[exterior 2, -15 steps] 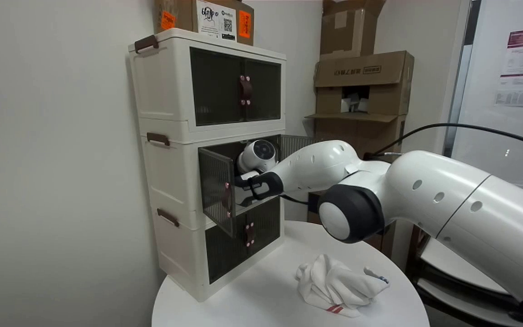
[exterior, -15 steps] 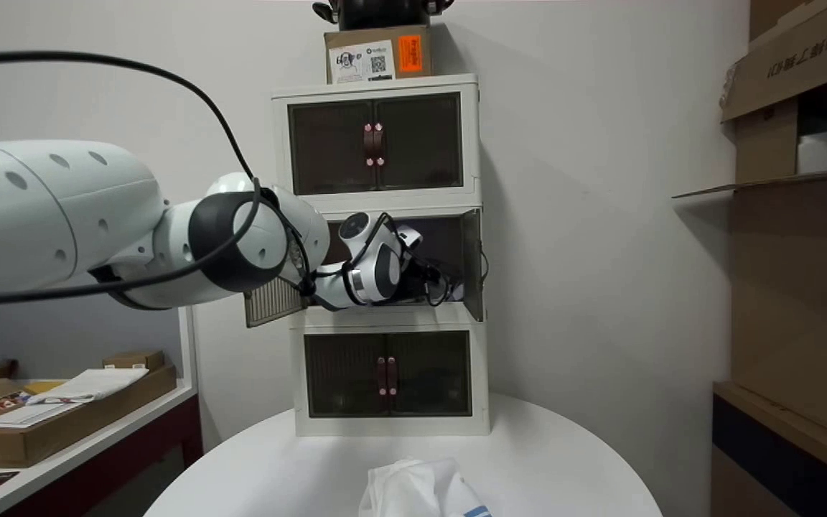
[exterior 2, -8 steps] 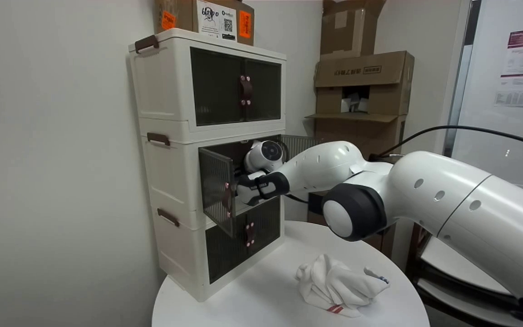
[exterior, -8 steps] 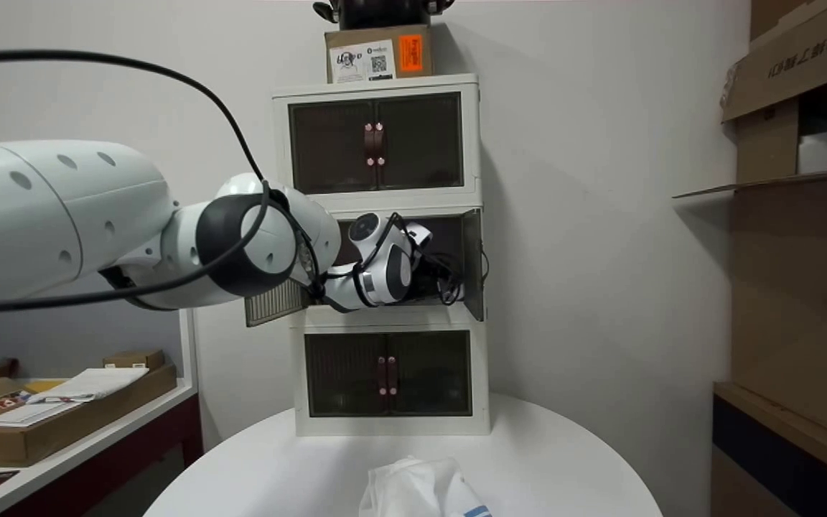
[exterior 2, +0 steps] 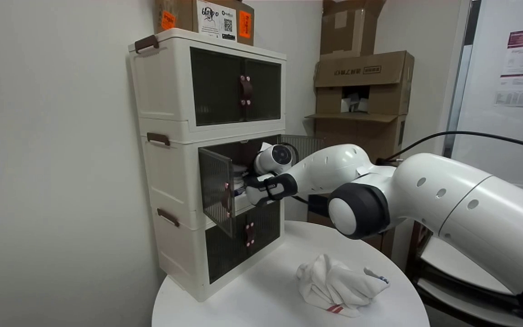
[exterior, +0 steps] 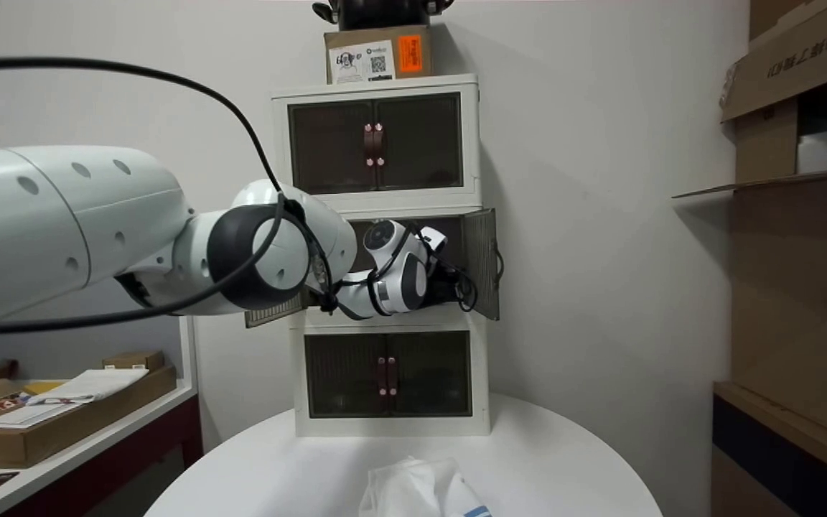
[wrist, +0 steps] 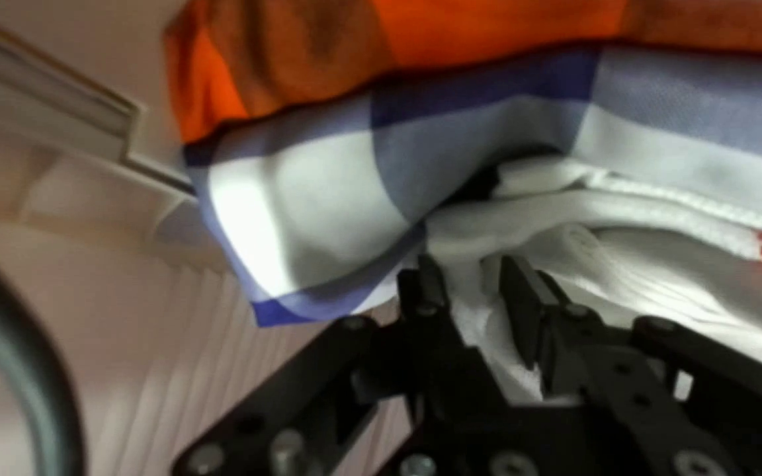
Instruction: Remove one towel from the middle cabinet
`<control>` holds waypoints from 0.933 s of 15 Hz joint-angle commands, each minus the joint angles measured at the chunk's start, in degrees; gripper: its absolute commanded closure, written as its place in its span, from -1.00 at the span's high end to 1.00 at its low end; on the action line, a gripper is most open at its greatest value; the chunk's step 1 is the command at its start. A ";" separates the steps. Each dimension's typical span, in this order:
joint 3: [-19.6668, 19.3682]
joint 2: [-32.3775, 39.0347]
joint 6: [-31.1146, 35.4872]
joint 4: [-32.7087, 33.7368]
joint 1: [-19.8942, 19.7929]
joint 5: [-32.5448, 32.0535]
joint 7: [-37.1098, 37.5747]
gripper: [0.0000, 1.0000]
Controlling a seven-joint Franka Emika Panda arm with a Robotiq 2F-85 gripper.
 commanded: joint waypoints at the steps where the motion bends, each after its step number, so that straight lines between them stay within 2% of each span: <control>1: 1.66 2.63 1.31 2.34 -0.87 -1.58 -1.95 -0.98; 7: 2.04 0.15 -1.00 0.13 0.62 -0.45 -0.03 -0.97; 10: 4.54 -2.96 -1.95 -3.85 0.66 0.12 0.16 -0.96; 14: 4.56 -7.65 0.11 -10.71 1.01 0.91 2.13 -0.96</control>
